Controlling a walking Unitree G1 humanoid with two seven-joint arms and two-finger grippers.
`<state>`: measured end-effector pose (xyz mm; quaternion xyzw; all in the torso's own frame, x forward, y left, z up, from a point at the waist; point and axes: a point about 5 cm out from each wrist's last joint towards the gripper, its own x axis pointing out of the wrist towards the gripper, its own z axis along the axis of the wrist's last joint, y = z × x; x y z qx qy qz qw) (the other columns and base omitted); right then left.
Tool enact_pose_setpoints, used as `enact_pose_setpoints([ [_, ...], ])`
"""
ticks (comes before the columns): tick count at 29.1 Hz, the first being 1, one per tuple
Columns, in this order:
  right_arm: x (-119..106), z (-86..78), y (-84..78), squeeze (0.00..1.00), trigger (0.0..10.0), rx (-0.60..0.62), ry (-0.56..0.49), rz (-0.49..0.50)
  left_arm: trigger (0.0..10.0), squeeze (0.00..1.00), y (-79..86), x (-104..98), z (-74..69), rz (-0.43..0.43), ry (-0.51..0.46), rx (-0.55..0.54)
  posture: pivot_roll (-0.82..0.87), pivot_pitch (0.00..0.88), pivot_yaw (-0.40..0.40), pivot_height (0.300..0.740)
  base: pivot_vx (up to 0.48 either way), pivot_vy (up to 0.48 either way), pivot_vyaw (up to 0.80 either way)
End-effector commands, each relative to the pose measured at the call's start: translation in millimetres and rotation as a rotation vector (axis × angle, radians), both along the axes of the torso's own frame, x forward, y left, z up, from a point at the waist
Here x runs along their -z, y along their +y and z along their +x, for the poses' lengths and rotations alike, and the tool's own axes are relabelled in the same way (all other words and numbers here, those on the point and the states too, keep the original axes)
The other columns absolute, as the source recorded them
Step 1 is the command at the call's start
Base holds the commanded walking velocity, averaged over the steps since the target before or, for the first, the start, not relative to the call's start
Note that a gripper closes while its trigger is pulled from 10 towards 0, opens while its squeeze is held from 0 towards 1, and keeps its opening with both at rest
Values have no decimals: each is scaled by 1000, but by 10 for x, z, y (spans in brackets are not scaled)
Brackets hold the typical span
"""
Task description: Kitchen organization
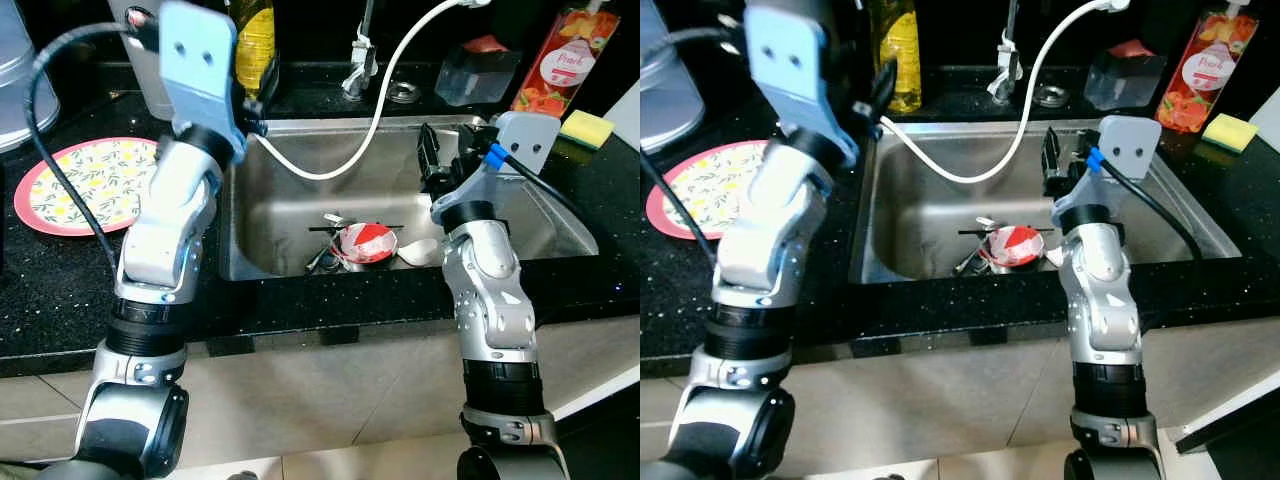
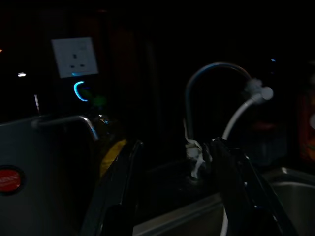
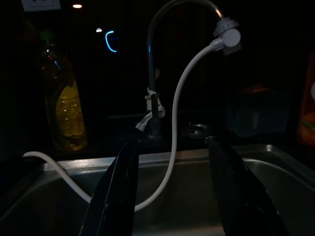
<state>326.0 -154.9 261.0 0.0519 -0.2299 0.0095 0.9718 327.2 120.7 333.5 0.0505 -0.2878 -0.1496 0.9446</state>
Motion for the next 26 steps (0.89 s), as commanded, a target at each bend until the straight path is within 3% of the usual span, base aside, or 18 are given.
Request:
enact_pose_setpoints([
  [1, -17, -7, -4, 0, 10000, -1, -15, 8, 10000, 0, 77, -11, 10, -25, -2, -47, 187, 9, -16, 740, 0, 0, 0],
  [2, -16, -4, 2, 0, 10000, -5, -16, 9, 10000, 0, 164, 20, 42, 27, -3, -165, 195, 7, -20, 740, 0, 0, 0],
  [4, -16, -4, 2, 0, 10000, -5, -16, 9, 10000, 0, 164, 20, 42, 27, -3, -165, 195, 7, -20, 740, 0, 0, 0],
  [6, -12, 3, 26, 0, 10000, -14, -14, 9, 10000, 0, 348, 142, 98, 197, 16, -402, 195, 9, -22, 740, 0, 0, 0],
  [7, -11, 4, 40, 0, 10000, -20, -15, 8, 10000, 0, 446, 208, 123, 211, 61, -477, 197, 9, -19, 740, 0, 0, 0],
  [9, -10, 5, 49, 0, 10000, -23, -15, 7, 10000, 0, 504, 249, 136, 202, 93, -510, 197, 9, -19, 740, 0, 0, 0],
  [10, -13, 3, 53, 0, 10000, -27, -16, 5, 10000, 0, 636, 322, 148, 165, 173, -569, 199, 4, -18, 740, 0, 0, 0],
  [11, -13, 3, 53, 0, 10000, -27, -16, 5, 10000, 0, 636, 322, 148, 165, 173, -569, 199, 4, -18, 740, 0, 0, 0],
  [14, -21, -2, 21, 0, 10000, -24, -20, -1, 10000, 0, 1026, 458, 115, -1, 344, -732, 198, 2, -11, 740, 0, 0, 0],
  [16, -21, -2, 13, 0, 10000, -23, -21, -1, 10000, 0, 1082, 470, 105, -32, 359, -760, 198, 2, -11, 740, 0, 0, 0],
  [20, -6, -3, 18, 0, 10000, -28, -14, -9, 10000, 0, 1643, 624, -3, -244, 463, -1076, 198, 5, -20, 740, 0, 0, 0],
  [22, -5, -6, 28, 0, 10000, -34, -14, -12, 10000, 0, 1741, 670, -32, -272, 495, -1130, 198, 5, -20, 740, 0, 0, 0],
  [26, -12, -1, 26, 0, 10000, -37, -16, -16, 10000, 0, 1961, 841, -100, -167, 625, -1198, 193, 1, -17, 740, 0, 0, 0],
])
